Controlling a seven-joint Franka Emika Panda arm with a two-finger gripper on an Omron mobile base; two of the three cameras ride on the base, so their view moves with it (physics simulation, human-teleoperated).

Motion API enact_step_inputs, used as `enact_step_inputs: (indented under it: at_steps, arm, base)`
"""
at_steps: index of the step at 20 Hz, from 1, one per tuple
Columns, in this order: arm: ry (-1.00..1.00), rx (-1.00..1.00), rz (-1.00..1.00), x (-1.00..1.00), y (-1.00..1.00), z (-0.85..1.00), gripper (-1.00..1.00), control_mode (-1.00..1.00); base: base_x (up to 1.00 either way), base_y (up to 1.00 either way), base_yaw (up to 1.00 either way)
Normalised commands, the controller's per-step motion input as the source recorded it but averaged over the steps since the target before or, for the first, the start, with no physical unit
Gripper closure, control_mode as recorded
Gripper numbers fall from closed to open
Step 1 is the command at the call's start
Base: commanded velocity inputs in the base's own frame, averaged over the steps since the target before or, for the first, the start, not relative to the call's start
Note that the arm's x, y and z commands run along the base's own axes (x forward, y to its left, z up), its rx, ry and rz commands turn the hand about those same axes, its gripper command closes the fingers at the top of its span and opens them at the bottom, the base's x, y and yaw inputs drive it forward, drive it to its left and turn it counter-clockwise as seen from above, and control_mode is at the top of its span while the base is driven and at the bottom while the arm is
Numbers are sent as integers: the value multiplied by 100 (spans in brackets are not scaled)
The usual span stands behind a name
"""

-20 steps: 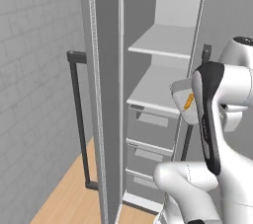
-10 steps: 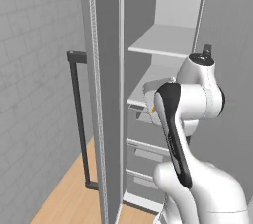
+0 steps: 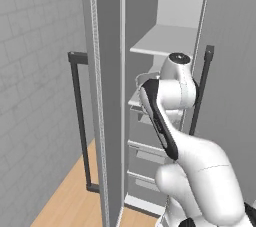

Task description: Take the meat container that has the shrimp and place it on the second highest rack of the freezer. Then take the vegetable container that has the corn and onion and place it on the highest rack of the freezer.

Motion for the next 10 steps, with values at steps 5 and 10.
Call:
enact_step_inputs:
  at_steps: [5,10]
  arm:
    - [0,0,0,100,-34,-44,100,-100]
    - [0,0,0,94,-13,-59,100,-100]
  base:
    - [0,0,0]
    - [0,0,0]
